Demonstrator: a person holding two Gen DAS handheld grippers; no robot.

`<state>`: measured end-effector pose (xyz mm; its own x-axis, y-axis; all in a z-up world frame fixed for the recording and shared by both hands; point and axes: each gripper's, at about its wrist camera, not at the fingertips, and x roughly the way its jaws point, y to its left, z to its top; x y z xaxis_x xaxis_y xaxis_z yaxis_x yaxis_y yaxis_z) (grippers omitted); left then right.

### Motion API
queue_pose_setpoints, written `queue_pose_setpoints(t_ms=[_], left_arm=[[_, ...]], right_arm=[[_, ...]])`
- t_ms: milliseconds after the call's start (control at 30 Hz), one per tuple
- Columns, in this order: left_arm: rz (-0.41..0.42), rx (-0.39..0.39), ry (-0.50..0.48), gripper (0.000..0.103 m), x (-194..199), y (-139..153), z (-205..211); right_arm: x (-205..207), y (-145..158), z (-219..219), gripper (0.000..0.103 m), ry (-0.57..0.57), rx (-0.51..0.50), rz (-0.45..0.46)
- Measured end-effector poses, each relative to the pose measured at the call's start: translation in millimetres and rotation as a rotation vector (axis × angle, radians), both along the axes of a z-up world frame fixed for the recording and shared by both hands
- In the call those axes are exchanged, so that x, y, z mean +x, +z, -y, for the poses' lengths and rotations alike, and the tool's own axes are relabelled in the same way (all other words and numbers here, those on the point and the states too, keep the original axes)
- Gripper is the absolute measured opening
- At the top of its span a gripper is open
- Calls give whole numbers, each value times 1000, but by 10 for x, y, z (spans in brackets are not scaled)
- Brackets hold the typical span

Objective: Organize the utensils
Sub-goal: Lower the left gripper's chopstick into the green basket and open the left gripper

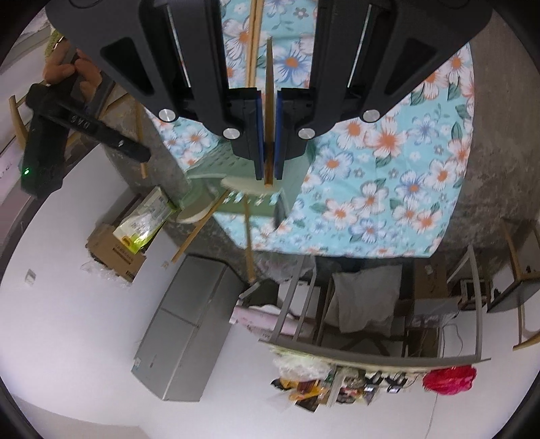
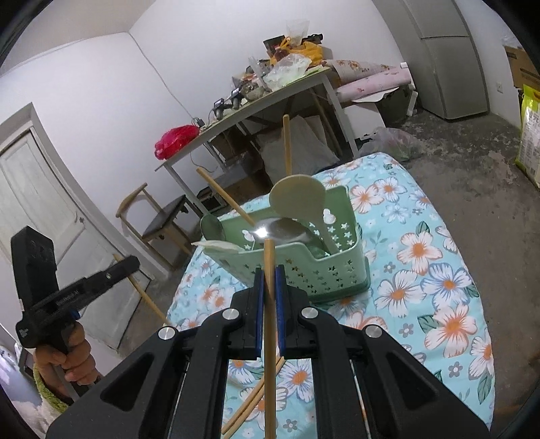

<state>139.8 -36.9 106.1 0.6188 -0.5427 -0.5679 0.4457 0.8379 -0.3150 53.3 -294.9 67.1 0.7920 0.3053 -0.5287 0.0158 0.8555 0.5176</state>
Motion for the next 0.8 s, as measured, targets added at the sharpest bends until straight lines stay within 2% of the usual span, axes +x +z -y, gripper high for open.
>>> queue_pose_setpoints(t_ms=[467, 667, 800], left_arm=[[254, -150, -19, 4, 196, 897, 295], [339, -169, 31, 4, 384, 1105, 441], [378, -144, 67, 4, 533, 1135, 631]], right_arm=[[-46, 19, 168, 7, -38, 11, 8], [-40, 3, 208, 7, -45, 16, 3], [-23, -10, 224, 7, -47, 18, -1]])
